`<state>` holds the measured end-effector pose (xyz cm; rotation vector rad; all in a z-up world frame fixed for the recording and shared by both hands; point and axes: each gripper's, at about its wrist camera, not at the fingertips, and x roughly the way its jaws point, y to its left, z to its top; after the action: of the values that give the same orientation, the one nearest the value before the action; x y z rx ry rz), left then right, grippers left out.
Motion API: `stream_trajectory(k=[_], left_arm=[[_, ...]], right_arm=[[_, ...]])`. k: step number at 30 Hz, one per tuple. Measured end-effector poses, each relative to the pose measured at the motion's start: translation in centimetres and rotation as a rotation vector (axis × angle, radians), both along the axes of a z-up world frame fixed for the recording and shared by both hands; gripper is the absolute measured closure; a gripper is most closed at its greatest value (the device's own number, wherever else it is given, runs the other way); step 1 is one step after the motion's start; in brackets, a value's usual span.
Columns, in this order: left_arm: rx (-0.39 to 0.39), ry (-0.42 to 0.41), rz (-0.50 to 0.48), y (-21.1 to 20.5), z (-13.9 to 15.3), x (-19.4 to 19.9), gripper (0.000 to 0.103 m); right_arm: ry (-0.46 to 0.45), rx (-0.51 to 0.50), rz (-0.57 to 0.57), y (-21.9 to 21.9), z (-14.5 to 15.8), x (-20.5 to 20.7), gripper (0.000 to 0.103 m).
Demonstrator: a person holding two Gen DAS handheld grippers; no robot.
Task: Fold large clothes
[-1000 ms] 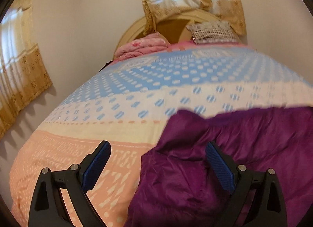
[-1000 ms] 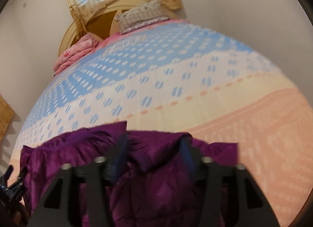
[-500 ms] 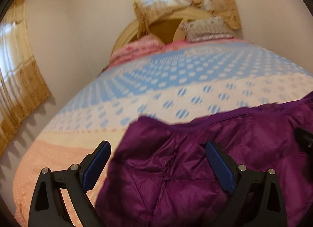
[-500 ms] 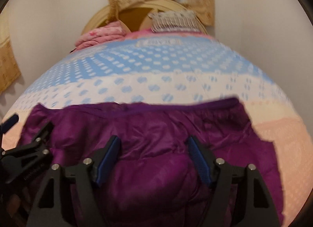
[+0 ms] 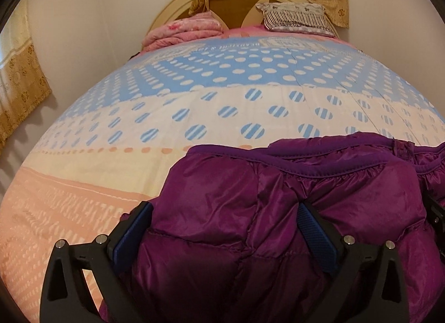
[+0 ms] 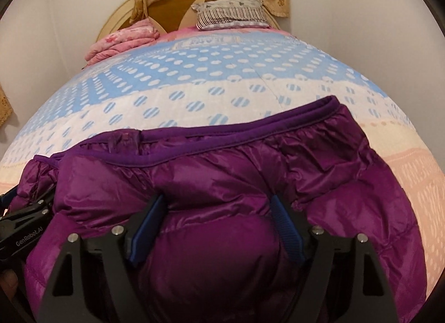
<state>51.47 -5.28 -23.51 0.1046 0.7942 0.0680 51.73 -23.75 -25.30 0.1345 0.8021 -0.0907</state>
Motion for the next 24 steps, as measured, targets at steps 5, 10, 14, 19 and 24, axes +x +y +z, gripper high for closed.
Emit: stream_trajectory(k=[5, 10, 14, 19, 24], left_arm=[[0.008, 0.019, -0.004, -0.1, -0.4, 0.2, 0.001], [0.011, 0.045, -0.002, 0.0, -0.7, 0.5, 0.001], [0.026, 0.051, -0.002, -0.1, -0.9, 0.6, 0.001], [0.027, 0.055, -0.001, -0.1, -0.9, 0.7, 0.001], [0.03, 0.061, -0.001, -0.1, -0.9, 0.7, 0.001]], right_arm=[[0.023, 0.001, -0.009, -0.2, -0.4, 0.0, 0.021], [0.047, -0.012, -0.012, -0.1, -0.7, 0.3, 0.02], [0.065, -0.024, -0.013, 0.1, -0.9, 0.5, 0.018], [0.08, -0.034, -0.013, 0.2, -1.1, 0.7, 0.017], [0.088, -0.04, -0.011, 0.2, -1.1, 0.9, 0.016]])
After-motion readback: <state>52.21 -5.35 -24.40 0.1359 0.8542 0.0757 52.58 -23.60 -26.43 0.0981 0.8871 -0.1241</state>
